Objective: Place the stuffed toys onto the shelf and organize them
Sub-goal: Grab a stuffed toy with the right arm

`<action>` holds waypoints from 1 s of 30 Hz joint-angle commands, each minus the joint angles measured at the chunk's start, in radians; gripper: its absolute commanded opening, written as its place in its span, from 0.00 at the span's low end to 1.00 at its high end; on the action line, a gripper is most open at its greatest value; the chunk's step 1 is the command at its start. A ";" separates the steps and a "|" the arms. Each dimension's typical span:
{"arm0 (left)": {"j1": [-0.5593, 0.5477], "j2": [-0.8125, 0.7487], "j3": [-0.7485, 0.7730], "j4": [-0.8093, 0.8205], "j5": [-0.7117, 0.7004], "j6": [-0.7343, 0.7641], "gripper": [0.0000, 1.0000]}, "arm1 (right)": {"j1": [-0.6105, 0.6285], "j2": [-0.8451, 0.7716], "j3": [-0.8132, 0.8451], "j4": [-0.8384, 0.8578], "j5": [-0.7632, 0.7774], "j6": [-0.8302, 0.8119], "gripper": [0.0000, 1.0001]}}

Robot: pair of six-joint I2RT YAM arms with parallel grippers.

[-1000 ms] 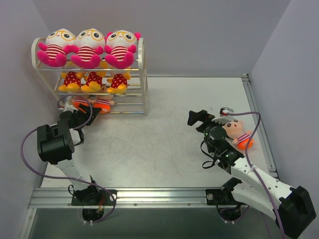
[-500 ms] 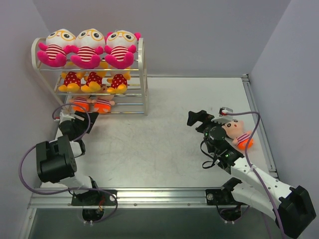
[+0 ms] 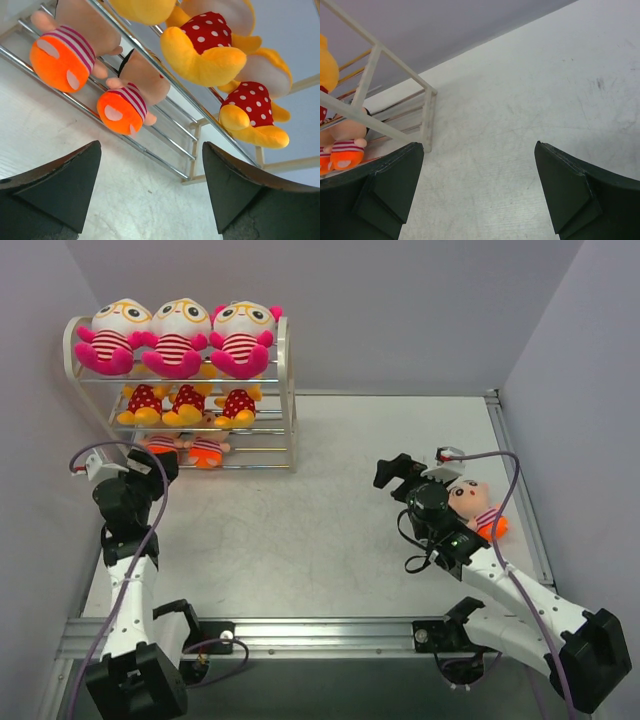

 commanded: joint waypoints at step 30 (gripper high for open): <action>-0.671 -0.379 0.314 -0.681 -0.358 0.715 0.97 | -0.581 0.441 0.600 -1.014 0.107 0.098 0.95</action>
